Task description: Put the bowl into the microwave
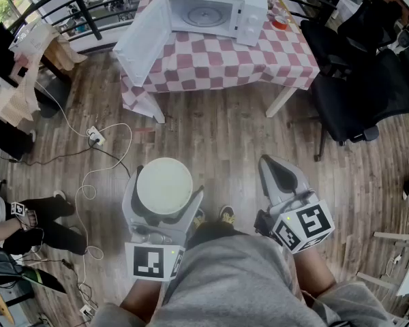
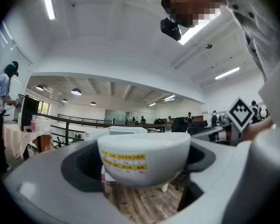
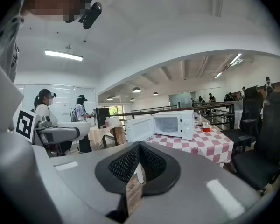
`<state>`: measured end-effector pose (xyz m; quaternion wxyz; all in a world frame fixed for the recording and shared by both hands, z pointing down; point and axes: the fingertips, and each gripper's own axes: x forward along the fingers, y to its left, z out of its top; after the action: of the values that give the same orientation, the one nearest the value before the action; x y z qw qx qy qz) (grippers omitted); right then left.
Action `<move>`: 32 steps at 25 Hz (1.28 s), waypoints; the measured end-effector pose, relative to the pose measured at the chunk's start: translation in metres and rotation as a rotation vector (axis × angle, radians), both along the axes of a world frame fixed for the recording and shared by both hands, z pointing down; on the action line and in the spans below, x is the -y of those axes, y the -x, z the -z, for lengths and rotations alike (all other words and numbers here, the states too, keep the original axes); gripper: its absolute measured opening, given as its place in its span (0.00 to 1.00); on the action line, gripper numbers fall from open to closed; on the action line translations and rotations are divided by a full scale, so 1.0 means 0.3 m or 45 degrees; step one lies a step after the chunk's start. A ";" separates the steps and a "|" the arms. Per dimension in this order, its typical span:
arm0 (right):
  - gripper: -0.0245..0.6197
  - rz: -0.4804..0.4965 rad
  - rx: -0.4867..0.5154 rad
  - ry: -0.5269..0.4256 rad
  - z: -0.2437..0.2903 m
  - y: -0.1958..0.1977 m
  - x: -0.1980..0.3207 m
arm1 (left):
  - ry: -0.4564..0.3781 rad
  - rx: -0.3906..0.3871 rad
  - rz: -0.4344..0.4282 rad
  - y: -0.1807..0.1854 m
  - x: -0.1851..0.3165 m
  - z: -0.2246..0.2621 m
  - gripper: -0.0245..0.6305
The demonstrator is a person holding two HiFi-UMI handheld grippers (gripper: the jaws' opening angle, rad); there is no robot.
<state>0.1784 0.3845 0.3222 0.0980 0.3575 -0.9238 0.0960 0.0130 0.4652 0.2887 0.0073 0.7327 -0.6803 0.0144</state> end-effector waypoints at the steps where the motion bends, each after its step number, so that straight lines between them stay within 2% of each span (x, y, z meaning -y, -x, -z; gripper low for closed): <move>1: 0.04 0.000 -0.001 -0.002 -0.001 0.003 0.000 | 0.000 0.009 -0.003 0.000 -0.001 -0.003 0.81; 15: 0.04 -0.022 -0.011 0.002 0.014 0.093 -0.036 | -0.009 -0.015 -0.034 0.080 -0.032 -0.016 0.81; 20: 0.04 -0.017 -0.016 -0.015 0.019 0.149 -0.073 | 0.038 -0.036 -0.071 0.112 -0.064 -0.040 0.81; 32: 0.04 -0.015 -0.043 -0.086 0.053 0.254 -0.091 | -0.002 -0.067 -0.072 0.210 -0.076 -0.026 0.81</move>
<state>0.1021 0.4119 0.3062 0.1011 0.3676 -0.9226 0.0594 -0.0500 0.4881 0.2965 0.0244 0.7519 -0.6588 -0.0050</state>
